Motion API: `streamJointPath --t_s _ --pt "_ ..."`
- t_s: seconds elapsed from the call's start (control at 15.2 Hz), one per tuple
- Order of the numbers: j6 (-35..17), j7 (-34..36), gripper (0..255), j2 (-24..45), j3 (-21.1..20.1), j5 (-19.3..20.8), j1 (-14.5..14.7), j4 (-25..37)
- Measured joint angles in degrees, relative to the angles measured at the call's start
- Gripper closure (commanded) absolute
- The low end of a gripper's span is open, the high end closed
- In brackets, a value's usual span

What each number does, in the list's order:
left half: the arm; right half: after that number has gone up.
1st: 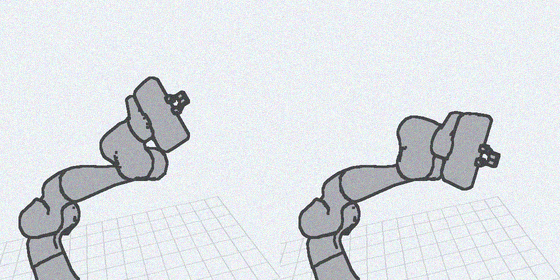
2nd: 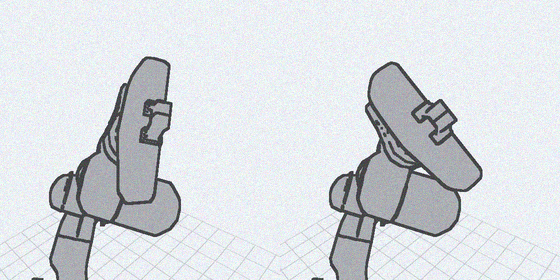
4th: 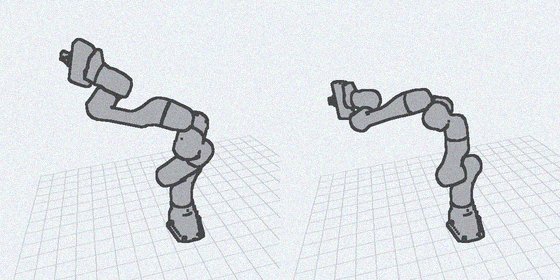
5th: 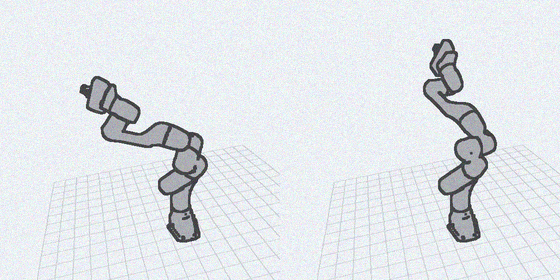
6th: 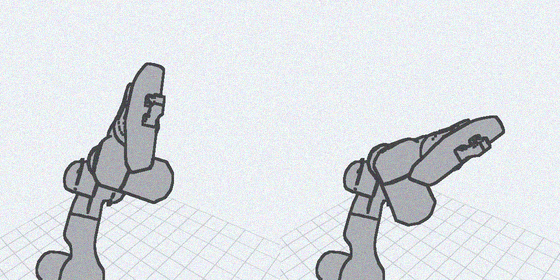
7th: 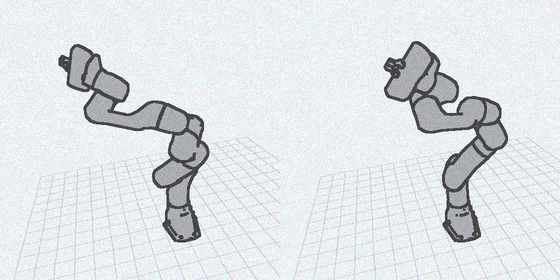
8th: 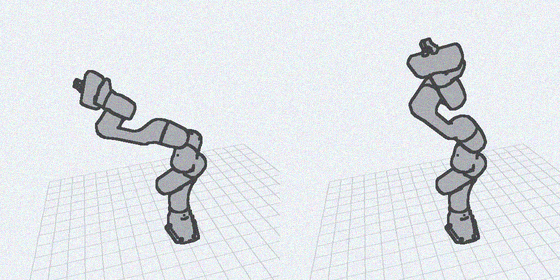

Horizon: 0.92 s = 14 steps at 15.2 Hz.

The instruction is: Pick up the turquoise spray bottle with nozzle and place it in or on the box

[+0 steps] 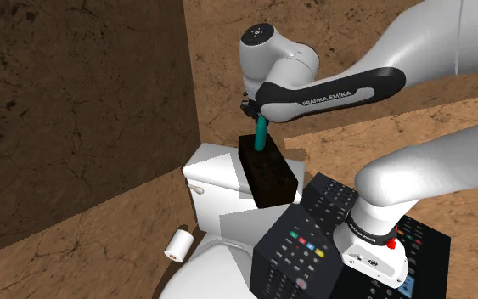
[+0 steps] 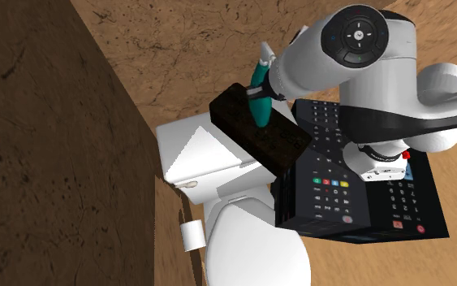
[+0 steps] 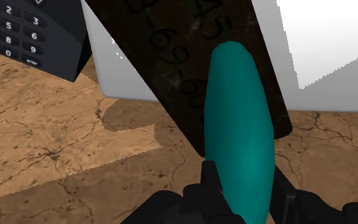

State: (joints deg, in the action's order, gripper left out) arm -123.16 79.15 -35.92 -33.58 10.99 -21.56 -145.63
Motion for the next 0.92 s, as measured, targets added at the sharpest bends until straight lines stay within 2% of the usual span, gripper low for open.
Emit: streamJointPath --t_s 0.2,0.92 --pt "-1.56 -0.73 255 -2.56 1.29 -0.69 1.24 -3.9" --pt "-9.29 3.5 255 0.2 -1.81 0.6 -0.03 -8.91"
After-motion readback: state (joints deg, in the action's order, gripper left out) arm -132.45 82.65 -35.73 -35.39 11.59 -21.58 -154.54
